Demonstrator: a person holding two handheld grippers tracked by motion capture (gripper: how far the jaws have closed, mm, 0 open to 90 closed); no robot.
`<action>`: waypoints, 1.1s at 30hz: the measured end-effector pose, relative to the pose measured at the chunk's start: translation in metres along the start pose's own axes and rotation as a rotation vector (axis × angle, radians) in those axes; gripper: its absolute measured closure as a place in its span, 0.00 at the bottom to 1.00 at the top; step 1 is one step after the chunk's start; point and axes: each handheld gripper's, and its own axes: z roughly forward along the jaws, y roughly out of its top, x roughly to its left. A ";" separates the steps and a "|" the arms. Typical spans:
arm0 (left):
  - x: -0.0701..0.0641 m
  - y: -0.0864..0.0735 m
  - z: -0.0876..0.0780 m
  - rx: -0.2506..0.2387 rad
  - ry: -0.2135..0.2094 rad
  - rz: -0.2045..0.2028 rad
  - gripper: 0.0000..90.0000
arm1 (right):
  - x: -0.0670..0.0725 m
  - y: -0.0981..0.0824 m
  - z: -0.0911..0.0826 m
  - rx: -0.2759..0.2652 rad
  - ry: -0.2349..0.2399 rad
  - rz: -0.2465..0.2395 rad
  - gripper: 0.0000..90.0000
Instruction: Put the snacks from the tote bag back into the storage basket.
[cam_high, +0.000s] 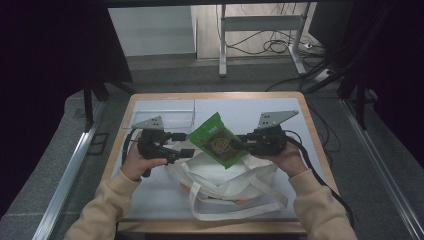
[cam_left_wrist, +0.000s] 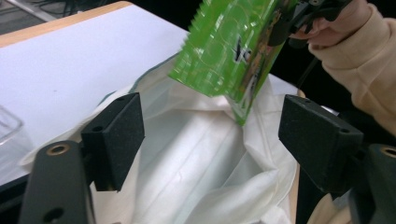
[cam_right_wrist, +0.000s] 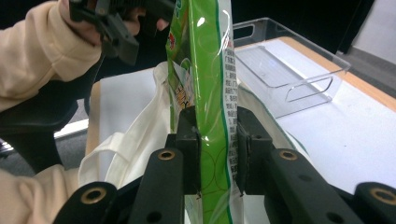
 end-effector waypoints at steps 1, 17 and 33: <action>0.000 0.000 0.003 -0.005 -0.008 -0.003 0.27 | 0.000 0.000 0.000 -0.009 0.000 0.006 0.81; -0.003 0.005 0.024 -0.071 -0.010 -0.017 0.42 | -0.001 -0.006 0.006 -0.037 0.001 0.017 0.81; 0.000 0.006 0.026 -0.074 -0.062 0.017 0.82 | -0.004 -0.009 0.009 -0.054 0.028 0.033 0.80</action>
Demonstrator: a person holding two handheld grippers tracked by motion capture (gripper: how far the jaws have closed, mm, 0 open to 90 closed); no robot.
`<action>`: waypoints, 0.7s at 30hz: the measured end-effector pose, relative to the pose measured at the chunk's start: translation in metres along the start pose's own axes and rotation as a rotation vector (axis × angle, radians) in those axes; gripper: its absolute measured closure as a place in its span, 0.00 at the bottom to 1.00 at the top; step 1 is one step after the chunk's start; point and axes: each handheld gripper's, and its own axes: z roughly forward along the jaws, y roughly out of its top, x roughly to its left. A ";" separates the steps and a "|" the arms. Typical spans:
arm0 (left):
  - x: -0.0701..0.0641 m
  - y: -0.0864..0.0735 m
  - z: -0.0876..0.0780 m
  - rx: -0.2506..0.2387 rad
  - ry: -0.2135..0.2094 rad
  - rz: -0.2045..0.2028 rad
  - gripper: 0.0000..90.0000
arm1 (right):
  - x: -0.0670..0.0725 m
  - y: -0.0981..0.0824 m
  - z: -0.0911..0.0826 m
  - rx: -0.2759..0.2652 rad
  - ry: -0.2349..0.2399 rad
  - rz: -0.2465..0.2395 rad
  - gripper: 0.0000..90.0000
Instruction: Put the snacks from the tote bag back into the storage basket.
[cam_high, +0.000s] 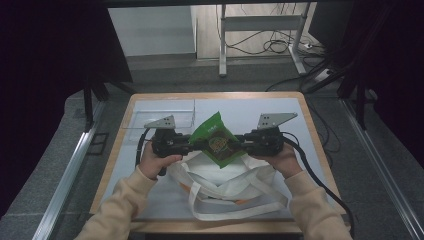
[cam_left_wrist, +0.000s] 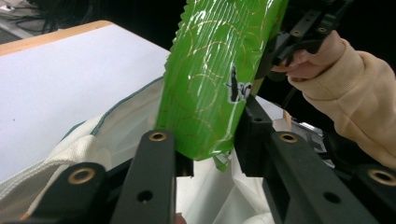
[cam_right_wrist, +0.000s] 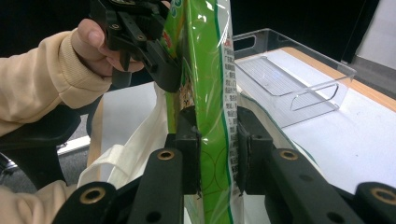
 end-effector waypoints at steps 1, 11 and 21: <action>0.000 0.000 -0.001 -0.001 -0.002 0.001 0.82 | 0.000 0.000 0.001 0.003 0.002 0.001 0.80; -0.001 0.001 -0.004 -0.022 0.003 -0.007 0.84 | 0.000 -0.002 0.004 0.049 -0.018 -0.015 0.71; 0.003 0.003 -0.015 -0.055 0.013 -0.025 0.84 | 0.000 -0.002 0.002 0.061 -0.033 -0.003 0.56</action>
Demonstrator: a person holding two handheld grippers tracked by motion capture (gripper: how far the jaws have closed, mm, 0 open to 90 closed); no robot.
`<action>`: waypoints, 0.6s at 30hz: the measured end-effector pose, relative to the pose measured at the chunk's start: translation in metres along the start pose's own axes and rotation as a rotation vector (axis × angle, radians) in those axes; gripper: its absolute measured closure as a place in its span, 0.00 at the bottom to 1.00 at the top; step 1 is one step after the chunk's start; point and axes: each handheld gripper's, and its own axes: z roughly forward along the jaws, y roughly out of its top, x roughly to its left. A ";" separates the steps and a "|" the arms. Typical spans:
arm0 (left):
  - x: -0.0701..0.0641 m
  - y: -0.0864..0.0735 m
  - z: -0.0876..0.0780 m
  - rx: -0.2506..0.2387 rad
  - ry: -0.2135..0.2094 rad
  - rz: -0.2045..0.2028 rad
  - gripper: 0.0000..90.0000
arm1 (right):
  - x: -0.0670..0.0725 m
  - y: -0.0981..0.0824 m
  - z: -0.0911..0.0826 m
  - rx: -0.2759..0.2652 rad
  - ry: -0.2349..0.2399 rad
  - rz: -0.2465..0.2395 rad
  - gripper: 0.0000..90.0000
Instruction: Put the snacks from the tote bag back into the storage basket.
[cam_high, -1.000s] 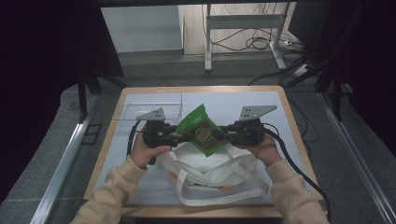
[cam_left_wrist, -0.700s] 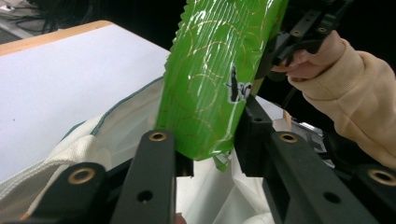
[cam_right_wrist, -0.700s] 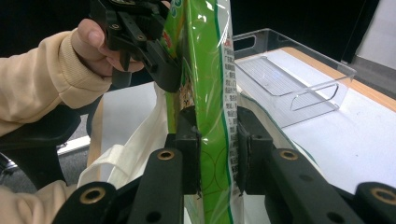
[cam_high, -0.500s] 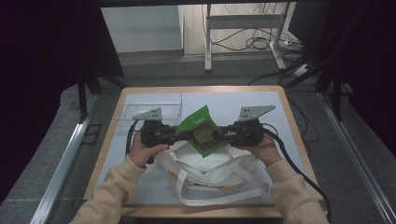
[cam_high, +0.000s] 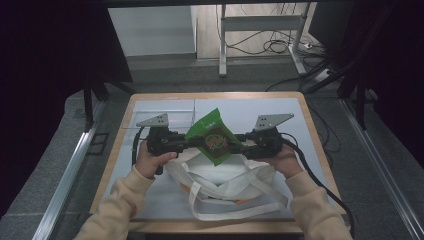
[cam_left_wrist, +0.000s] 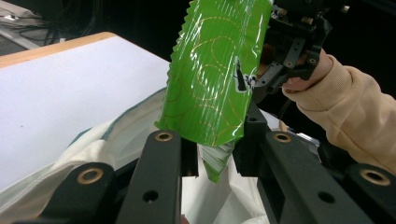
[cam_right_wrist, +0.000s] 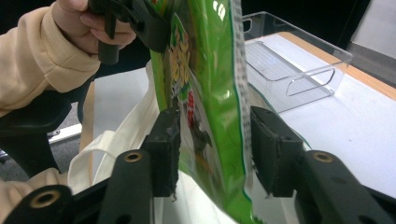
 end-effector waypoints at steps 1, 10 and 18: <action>0.001 0.000 -0.002 -0.004 -0.001 -0.004 0.84 | 0.000 0.000 -0.001 -0.002 -0.005 0.003 0.53; 0.004 0.009 -0.029 -0.026 0.052 0.018 0.84 | 0.009 -0.005 -0.017 0.007 -0.083 0.004 0.43; 0.011 0.010 -0.043 -0.053 0.081 0.001 0.84 | 0.017 -0.015 -0.023 0.041 -0.103 0.029 0.42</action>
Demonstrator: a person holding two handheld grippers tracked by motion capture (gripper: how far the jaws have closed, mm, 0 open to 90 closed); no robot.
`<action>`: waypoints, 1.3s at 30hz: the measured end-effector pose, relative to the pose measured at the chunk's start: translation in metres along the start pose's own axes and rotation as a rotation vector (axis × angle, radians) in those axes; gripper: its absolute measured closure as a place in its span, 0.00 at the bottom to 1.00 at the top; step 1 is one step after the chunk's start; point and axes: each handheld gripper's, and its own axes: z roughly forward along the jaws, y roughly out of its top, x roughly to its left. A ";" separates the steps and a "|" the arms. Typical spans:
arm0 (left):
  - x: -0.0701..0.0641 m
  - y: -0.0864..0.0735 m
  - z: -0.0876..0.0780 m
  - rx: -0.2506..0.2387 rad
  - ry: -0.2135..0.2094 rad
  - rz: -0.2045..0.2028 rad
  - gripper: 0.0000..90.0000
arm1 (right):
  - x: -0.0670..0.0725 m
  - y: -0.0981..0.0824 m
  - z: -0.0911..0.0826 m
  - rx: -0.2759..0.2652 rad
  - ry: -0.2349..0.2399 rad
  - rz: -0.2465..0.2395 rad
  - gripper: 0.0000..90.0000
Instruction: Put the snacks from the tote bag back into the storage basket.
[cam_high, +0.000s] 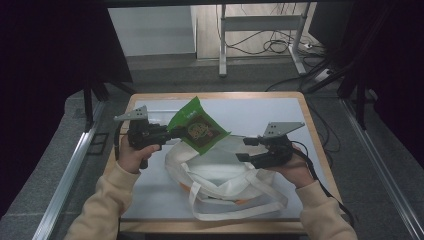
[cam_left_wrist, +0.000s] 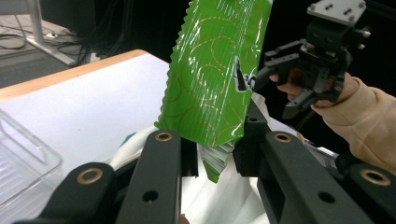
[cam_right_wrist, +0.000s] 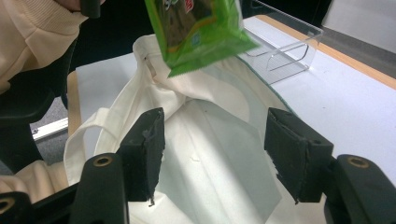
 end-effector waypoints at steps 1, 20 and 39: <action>0.001 0.000 -0.002 0.000 0.006 0.000 0.84 | 0.001 -0.001 -0.001 0.002 -0.005 0.005 0.42; 0.016 0.009 -0.025 -0.006 0.089 0.007 0.84 | 0.008 -0.015 -0.009 -0.006 -0.042 0.036 0.39; 0.034 0.018 -0.034 -0.002 0.146 0.004 0.84 | 0.014 -0.018 -0.008 0.007 -0.026 0.030 0.39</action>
